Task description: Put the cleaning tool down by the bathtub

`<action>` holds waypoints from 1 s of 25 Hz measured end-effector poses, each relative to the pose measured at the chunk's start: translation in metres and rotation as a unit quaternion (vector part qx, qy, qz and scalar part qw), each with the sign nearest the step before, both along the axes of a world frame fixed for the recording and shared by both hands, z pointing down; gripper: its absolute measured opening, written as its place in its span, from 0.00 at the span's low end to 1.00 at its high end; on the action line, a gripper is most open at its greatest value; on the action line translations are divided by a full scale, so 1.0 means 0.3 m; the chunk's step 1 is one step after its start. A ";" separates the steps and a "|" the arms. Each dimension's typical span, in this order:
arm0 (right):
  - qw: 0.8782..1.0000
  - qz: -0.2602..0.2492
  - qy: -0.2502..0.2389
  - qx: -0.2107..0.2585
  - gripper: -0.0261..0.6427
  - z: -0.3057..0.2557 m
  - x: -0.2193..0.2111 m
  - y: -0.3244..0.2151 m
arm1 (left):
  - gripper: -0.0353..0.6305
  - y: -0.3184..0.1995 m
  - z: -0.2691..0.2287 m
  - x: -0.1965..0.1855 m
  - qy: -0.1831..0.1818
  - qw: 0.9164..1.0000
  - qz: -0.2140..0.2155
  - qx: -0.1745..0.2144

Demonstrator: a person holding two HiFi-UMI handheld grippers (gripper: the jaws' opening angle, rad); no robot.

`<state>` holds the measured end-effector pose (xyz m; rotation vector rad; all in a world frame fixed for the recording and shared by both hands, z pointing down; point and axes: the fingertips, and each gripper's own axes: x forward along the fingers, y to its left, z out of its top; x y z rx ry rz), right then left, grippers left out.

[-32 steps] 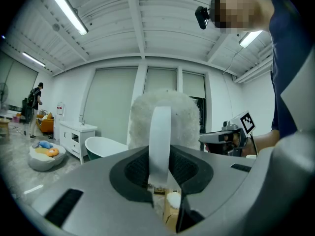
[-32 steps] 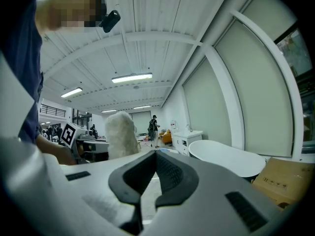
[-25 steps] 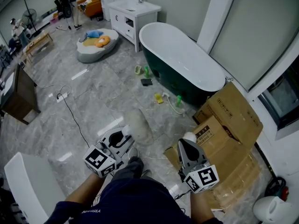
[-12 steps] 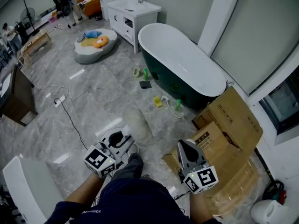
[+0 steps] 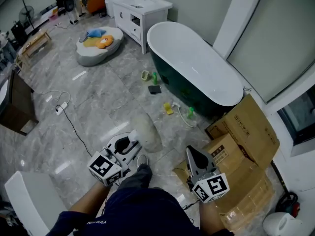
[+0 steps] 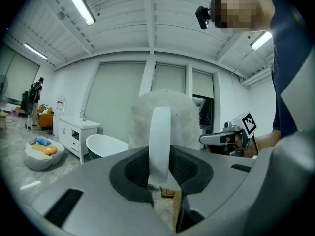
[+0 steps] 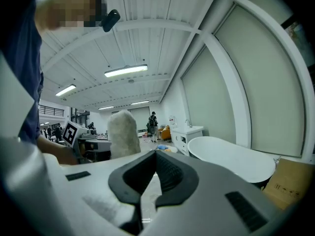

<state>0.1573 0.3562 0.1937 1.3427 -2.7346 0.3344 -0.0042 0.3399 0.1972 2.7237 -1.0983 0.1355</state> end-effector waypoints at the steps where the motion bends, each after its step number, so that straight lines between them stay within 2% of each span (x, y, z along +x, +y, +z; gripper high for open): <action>1: 1.000 0.000 0.001 -0.002 0.05 -0.001 -0.012 -0.028 | 0.22 -0.028 0.000 -0.011 0.000 1.000 0.000 -0.002; 17: 1.000 0.009 0.006 -0.020 0.05 0.012 -0.217 -0.470 | 0.22 -0.476 0.039 -0.215 0.003 1.000 0.007 -0.017; 25: 0.999 0.022 0.007 -0.022 0.05 0.010 -0.281 -0.614 | 0.22 -0.633 0.032 -0.288 0.011 1.000 0.013 -0.015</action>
